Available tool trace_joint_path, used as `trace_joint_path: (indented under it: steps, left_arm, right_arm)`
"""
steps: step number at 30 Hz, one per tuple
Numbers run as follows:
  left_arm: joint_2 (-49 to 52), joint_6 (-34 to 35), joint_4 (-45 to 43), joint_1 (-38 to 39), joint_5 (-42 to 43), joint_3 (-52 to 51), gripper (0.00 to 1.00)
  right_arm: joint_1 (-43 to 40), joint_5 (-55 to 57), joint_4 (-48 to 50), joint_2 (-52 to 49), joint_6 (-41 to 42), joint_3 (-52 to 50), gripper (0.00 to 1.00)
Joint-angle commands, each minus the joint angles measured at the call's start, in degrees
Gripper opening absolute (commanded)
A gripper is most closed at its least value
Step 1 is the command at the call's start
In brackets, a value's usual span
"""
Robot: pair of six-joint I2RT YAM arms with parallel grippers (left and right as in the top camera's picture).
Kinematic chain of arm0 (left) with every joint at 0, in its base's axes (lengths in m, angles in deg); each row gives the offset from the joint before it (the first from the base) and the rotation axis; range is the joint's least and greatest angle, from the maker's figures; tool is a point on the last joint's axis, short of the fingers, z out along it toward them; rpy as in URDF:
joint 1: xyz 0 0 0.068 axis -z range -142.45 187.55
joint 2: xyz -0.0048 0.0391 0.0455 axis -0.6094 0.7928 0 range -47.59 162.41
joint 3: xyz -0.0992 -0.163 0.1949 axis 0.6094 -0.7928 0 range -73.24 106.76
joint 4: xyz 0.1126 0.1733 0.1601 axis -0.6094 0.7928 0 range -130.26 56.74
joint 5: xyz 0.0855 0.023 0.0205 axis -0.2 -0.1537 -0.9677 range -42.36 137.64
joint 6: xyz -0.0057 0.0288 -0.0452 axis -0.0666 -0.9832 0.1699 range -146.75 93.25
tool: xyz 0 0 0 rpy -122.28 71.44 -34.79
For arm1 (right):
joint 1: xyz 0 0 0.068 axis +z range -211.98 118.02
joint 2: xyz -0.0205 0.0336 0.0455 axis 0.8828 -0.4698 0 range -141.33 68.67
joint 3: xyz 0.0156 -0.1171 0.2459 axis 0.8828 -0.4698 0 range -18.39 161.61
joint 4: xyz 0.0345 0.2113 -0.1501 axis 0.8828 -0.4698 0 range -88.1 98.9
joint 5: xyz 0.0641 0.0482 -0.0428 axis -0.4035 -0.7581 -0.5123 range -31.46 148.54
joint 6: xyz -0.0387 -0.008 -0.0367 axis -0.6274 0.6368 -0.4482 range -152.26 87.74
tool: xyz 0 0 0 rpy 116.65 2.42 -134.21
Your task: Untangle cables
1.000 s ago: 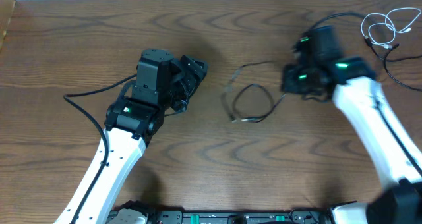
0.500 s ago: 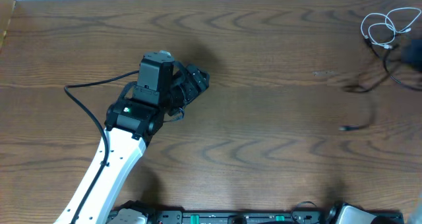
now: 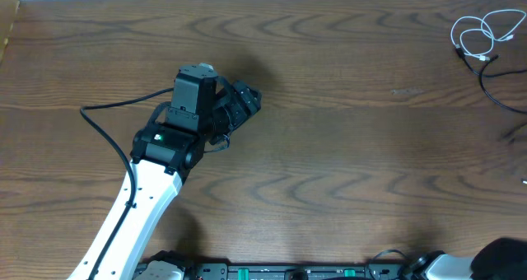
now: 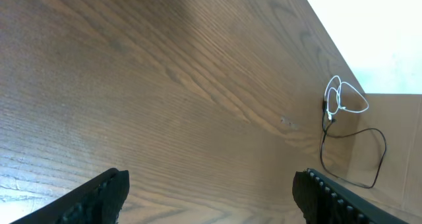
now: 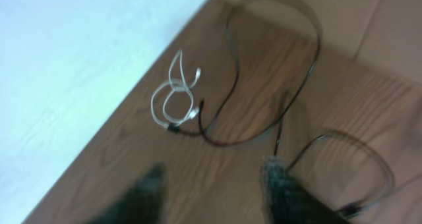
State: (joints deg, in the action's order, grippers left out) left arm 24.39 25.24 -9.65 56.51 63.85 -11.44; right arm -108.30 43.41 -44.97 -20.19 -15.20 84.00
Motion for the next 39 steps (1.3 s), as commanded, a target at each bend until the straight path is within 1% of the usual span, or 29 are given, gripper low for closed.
trace_joint_path:
  steps: [1, 3, 7, 10, 11, 13, 14, 16, 17, 18, 19, 21, 22, 23, 26, 28, 31, 33, 36, 39]
  left_arm:
    - [-0.1, -1.4, 0.0, -0.1, -0.4, 0.7, 0.84]
    - [-0.1, -1.4, 0.0, -0.1, -0.4, 0.7, 0.84]
    - [-0.1, -1.5, 0.0, -0.1, -1.0, 0.7, 0.84]
    - [-0.1, -8.2, 0.0, -0.1, -1.5, 0.7, 0.84]
    - [-0.1, -12.9, 0.0, -0.1, -3.4, 0.7, 0.84]
    - [-0.1, -16.9, 0.2, -0.1, -6.4, 0.6, 0.84]
    - [-0.1, -18.1, 0.6, -0.1, -8.5, 0.5, 0.84]
    - [-0.1, -18.1, 2.4, -0.1, -13.8, 0.3, 0.85]
    - [-0.1, -18.2, 3.0, -0.1, -14.8, 0.3, 1.00]
    - [0.0, -18.2, 4.1, -0.1, -16.5, 0.3, 0.98]
    - [0.0, -18.1, 5.0, -0.1, -18.0, 0.3, 0.98]
    - [0.3, -18.1, 6.6, -0.1, -19.1, 0.3, 0.98]
    - [0.3, -18.1, 7.0, -0.1, -19.1, 0.3, 0.98]
    - [0.3, -18.1, 7.1, -0.1, -19.1, 0.3, 0.98]
    - [0.3, -18.1, 7.1, -0.1, -19.1, 0.3, 0.98]
    - [0.3, -18.1, 7.1, -0.1, -19.1, 0.3, 0.98]
    - [0.3, -18.1, 7.1, -0.1, -19.1, 0.3, 0.98]
    - [0.3, -18.1, 7.1, -0.1, -19.1, 0.3, 0.98]
    - [0.3, -18.1, 7.1, -0.1, -19.1, 0.3, 0.98]
    - [0.3, -18.1, 7.1, -0.1, -19.1, 0.3, 0.98]
  right_arm:
    - [-0.1, -4.2, -1.5, -3.6, 0.0, 0.6, 0.94]
    - [0.1, -5.7, -2.2, -4.2, 0.0, 0.6, 0.99]
    - [0.3, -12.9, -4.3, -3.7, -2.2, 0.6, 0.99]
    - [1.1, -21.6, -8.5, -3.0, -6.9, 0.6, 0.99]
    - [2.7, -24.0, -11.3, -2.2, -10.4, 0.6, 0.99]
    - [5.6, -24.5, -14.6, -0.9, -13.9, 0.6, 0.99]
    - [7.6, -24.4, -16.3, -0.2, -15.7, 0.6, 0.99]
    - [13.3, -24.3, -20.2, 1.6, -20.2, 0.6, 0.99]
    - [14.8, -24.2, -21.0, 2.0, -21.3, 0.6, 0.98]
    - [17.9, -23.3, -22.4, 2.8, -23.1, 0.6, 0.95]
    - [22.9, -20.0, -24.0, 3.9, -23.4, 0.6, 0.94]
    - [30.2, -15.6, -25.0, 5.3, -22.7, 0.6, 0.93]
    - [32.2, -14.1, -25.0, 5.7, -21.7, 0.6, 0.93]
    - [35.8, -10.6, -24.8, 6.8, -19.8, 0.6, 0.93]
    - [41.7, -3.1, -25.2, 9.8, -15.8, 0.6, 0.95]
    - [45.0, 0.3, -25.9, 12.3, -14.9, 0.6, 0.99]
    - [48.8, 1.0, -27.1, 15.8, -13.8, 0.6, 0.99]
    - [49.7, 1.1, -27.3, 17.4, -13.9, 0.6, 0.99]
    - [49.7, 1.1, -28.0, 18.2, -13.9, 0.6, 0.99]
    - [49.7, 2.6, -32.2, 18.3, -14.3, 0.6, 0.99]
